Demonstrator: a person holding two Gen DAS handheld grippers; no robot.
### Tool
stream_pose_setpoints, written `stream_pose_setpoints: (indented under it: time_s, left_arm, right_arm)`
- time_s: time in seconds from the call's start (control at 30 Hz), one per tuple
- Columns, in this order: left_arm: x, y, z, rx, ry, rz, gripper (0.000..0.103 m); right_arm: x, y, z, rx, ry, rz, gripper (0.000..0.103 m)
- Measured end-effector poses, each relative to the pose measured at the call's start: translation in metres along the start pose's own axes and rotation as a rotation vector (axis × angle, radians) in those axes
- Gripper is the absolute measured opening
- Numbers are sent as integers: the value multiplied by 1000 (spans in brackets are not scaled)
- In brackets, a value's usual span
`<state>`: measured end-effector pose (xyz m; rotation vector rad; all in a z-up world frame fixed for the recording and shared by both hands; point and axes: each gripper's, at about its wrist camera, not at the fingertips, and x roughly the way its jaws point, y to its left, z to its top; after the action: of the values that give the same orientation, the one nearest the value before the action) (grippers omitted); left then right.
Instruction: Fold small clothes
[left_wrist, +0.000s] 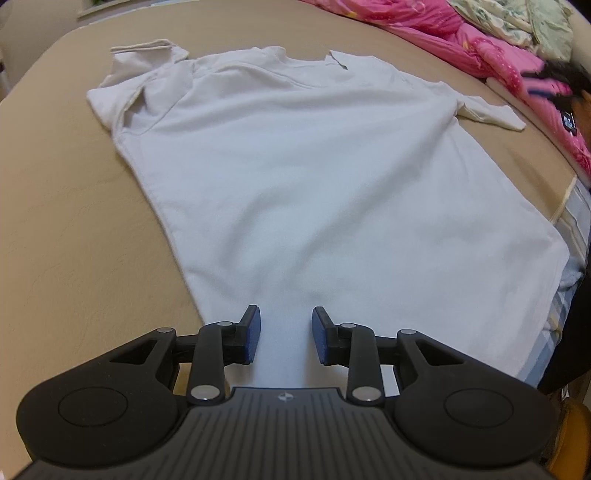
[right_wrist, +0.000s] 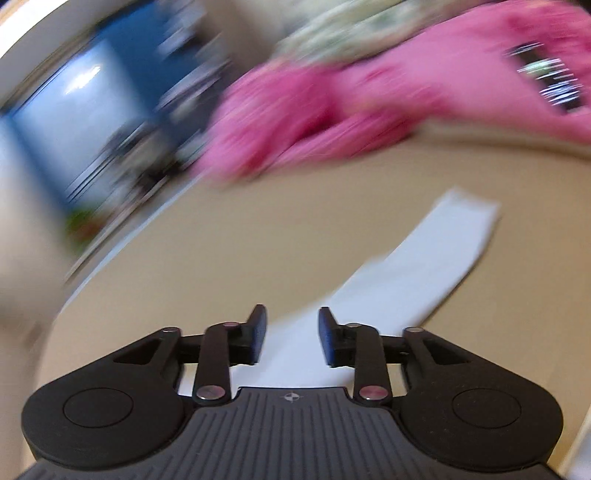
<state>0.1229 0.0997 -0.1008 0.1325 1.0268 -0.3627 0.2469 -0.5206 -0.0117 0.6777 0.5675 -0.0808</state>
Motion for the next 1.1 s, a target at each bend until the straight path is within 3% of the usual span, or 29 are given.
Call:
stream_pose_setpoints:
  time_s: [0.07,0.17,0.23,0.3,0.47,0.53,0.6,0.63,0.73,0.83,0.9,1.0,1.03,1.1]
  left_arm:
    - [-11,0,-9,-21,-4,0,36]
    - [-28,4,-26,-52,-7,4,36]
    - [-39,11,-41,-96,0,2,37]
    - [-47,18,-56,-145,18,11,38]
    - [-55,24,-83,-256,61,-13,37]
    - [-54,20,-87,-277,72,-38,35]
    - [-51,14,-91,-283,91,-35,19]
    - [-51,9,-92,-265,93,-22,7]
    - [-65,0,-95,-221,49,-7,5]
    - [-103,9,-105,-298,-64,-60,5]
    - [-122,14,-117,-340,-100,-85,5]
    - [-121,10,-126,-332,-59,-74,5]
    - [-113,7,-125,-313,-19,-69,6]
    - [-99,2,-123,-290,51,-59,8]
  right_arm:
    - [-11,16,-34,-105,138,44,46]
    - [-15,27,-97,-244,321,35,46]
    - [-11,25,-132,-312,437,-13,46]
    - [-8,21,-154,-368,500,-89,46]
    - [-28,25,-172,-438,469,-92,43]
    - [-40,15,-193,-398,492,-103,31]
    - [-42,10,-197,-344,522,-85,6]
    - [-47,12,-205,-345,515,-86,6]
    - [-67,11,-205,-334,463,-77,4]
    - [-103,-3,-184,-193,362,-12,4]
    - [-122,-11,-178,-166,310,-6,4]
    - [-122,-17,-189,-167,372,-42,4]
    - [-114,-17,-196,-176,423,-69,4]
    - [-102,-12,-202,-209,442,-162,6]
